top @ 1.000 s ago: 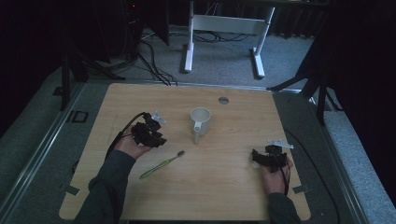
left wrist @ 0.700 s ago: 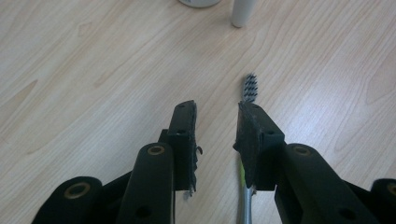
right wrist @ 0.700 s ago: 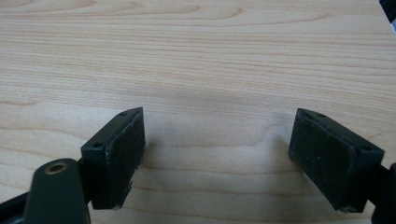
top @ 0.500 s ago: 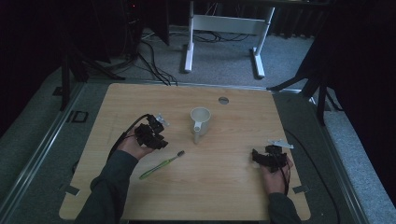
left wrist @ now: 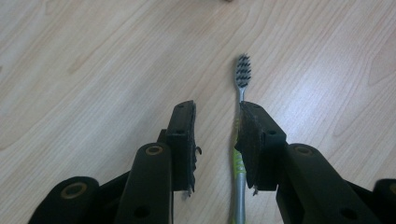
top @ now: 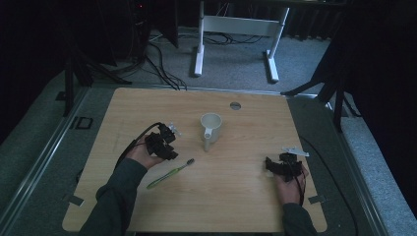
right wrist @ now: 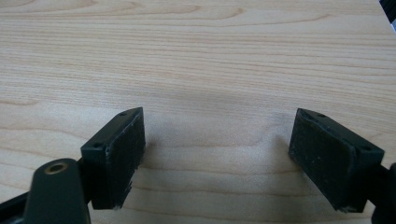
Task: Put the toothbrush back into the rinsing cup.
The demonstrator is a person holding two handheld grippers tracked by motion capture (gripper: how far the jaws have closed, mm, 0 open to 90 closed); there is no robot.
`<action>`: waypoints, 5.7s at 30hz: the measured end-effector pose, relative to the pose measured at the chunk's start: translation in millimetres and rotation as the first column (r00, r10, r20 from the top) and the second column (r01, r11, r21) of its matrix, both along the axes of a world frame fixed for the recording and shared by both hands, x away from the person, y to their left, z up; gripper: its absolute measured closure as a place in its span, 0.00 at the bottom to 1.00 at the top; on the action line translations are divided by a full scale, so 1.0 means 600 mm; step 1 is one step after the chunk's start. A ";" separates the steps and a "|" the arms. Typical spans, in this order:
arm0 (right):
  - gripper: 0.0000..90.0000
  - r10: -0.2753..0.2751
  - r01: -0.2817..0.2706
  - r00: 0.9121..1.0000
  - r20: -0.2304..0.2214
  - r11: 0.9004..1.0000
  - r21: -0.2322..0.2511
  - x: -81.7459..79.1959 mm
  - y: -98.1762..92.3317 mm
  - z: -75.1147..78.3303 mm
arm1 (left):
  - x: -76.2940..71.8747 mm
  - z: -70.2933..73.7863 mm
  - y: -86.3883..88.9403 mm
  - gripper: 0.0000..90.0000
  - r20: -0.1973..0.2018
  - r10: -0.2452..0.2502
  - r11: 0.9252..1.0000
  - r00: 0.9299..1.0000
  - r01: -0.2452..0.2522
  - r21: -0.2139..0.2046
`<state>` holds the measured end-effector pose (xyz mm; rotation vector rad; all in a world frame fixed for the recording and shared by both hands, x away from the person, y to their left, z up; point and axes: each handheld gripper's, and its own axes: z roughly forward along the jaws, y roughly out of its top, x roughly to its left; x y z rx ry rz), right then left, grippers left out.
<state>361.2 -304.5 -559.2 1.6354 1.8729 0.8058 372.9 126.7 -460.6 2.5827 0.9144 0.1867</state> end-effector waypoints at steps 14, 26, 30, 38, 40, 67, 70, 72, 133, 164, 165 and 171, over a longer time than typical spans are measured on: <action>0.20 0.000 0.000 1.000 0.000 1.000 0.001 0.000 0.000 0.000 | 0.003 -0.011 -0.008 0.74 -0.045 -0.001 1.000 0.999 0.002 0.029; 0.20 0.001 -0.001 1.000 0.000 1.000 0.001 0.000 0.000 0.000 | 0.007 -0.023 -0.013 0.73 -0.107 0.014 0.998 0.994 -0.008 0.055; 0.20 0.001 -0.001 1.000 0.000 1.000 0.001 0.000 0.000 0.000 | 0.008 -0.027 -0.016 0.73 -0.123 0.007 0.998 0.992 0.001 0.065; 0.20 0.001 -0.001 1.000 0.001 1.000 0.001 0.000 0.000 0.000 | 0.008 -0.037 -0.023 0.72 -0.152 0.003 0.996 0.988 0.012 0.093; 0.20 0.001 -0.001 1.000 0.001 1.000 0.001 0.000 0.000 0.000 | 0.007 -0.039 -0.026 0.72 -0.162 0.006 0.995 0.987 0.010 0.096; 0.20 0.002 -0.002 1.000 0.001 1.000 0.001 0.001 0.000 0.000 | 0.007 -0.071 -0.050 0.79 -0.230 0.012 0.979 0.973 0.035 0.199; 0.20 0.001 -0.001 1.000 0.001 1.000 0.001 0.001 0.000 0.000 | 0.007 -0.073 -0.052 0.79 -0.236 0.010 0.978 0.972 0.040 0.204; 0.20 0.002 -0.002 1.000 0.001 1.000 0.001 0.001 0.000 0.000 | 0.008 -0.076 -0.054 0.80 -0.239 0.014 0.978 0.971 0.037 0.208; 0.20 0.002 -0.002 1.000 0.001 1.000 0.001 0.001 0.000 0.000 | 0.015 -0.025 -0.014 0.88 -0.168 0.084 0.994 0.982 -0.071 0.081; 0.20 0.002 -0.002 1.000 0.001 1.000 0.002 0.001 0.000 0.000 | 0.010 0.016 0.007 0.88 -0.032 0.148 0.985 0.988 -0.150 -0.090; 0.20 0.001 -0.001 1.000 0.002 1.000 0.001 0.001 0.000 0.000 | 0.010 0.017 0.008 0.88 -0.025 0.151 0.984 0.988 -0.153 -0.094; 0.20 0.002 -0.002 1.000 0.001 1.000 0.001 0.001 0.000 0.000 | 0.009 0.022 0.010 0.88 -0.007 0.162 0.979 0.987 -0.162 -0.126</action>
